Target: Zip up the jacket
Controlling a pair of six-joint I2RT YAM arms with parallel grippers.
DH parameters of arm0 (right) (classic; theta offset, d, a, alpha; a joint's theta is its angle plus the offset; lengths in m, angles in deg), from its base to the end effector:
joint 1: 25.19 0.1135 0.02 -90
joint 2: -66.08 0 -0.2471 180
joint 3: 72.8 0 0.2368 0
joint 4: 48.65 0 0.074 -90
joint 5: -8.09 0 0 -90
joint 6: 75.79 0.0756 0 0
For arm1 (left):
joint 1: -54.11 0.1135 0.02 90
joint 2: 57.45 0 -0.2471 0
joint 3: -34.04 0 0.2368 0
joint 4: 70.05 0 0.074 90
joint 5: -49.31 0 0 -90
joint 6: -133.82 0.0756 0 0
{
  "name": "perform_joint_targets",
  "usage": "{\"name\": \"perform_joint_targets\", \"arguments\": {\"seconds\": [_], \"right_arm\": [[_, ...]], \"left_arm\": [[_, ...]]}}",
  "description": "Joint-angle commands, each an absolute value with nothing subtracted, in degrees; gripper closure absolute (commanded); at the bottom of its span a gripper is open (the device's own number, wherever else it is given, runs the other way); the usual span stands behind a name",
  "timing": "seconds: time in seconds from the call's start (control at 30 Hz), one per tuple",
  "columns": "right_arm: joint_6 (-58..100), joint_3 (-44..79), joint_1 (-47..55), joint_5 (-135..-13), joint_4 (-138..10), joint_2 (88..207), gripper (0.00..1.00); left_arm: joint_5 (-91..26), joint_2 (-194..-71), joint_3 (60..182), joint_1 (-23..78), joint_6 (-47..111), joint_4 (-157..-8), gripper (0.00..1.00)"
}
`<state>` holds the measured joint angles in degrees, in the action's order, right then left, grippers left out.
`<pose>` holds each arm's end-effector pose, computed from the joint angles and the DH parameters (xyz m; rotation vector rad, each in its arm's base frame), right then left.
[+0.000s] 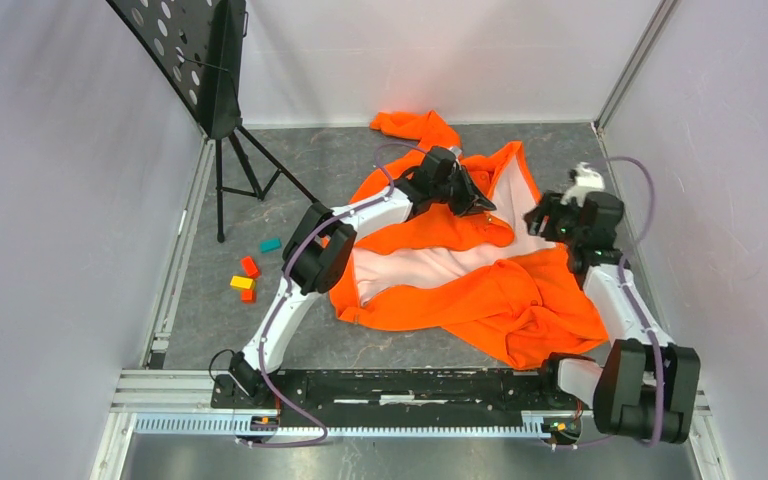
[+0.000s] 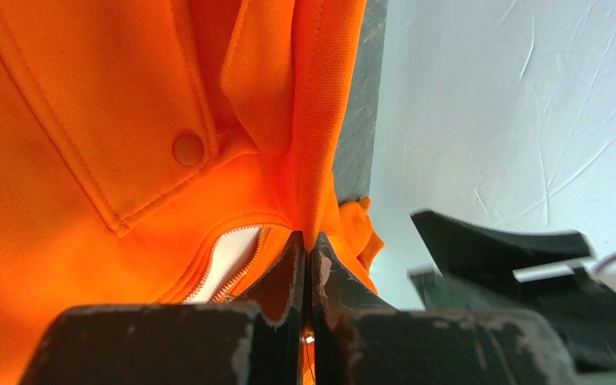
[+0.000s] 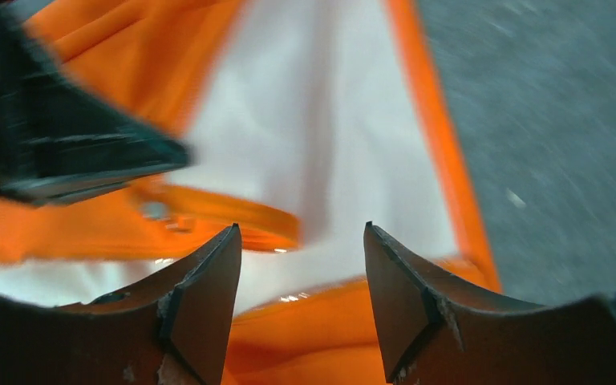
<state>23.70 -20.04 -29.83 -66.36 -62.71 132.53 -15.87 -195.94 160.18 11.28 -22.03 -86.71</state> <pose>0.2820 -0.0026 0.2156 0.0842 2.0504 0.3312 0.3899 -0.4047 0.1575 -0.1766 2.4474 -1.4765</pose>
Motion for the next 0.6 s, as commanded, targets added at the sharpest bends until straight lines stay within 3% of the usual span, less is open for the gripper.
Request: {"name": "perform_joint_targets", "arguments": {"seconds": [0.0, 0.17, 0.37, 0.57], "right_arm": [[37.2, -24.2, -40.7, -72.3, -62.8, 131.3, 0.37], [44.0, -20.9, -42.7, -91.1, -78.2, 134.8, 0.33], [44.3, -24.0, -43.0, -90.0, -73.6, 136.5, 0.31], [45.3, -23.8, -42.9, -87.3, -68.8, 142.5, 0.48]], "left_arm": [[-13.4, -197.0, 162.0, 11.2, -24.9, -83.1, 0.98], [-12.9, -197.7, 162.1, 11.2, -26.0, -82.3, 0.98], [-11.9, -198.6, 162.3, 11.2, -27.3, -81.1, 0.98], [-11.9, -198.7, 162.4, 11.4, -27.4, -81.1, 0.98]]}}
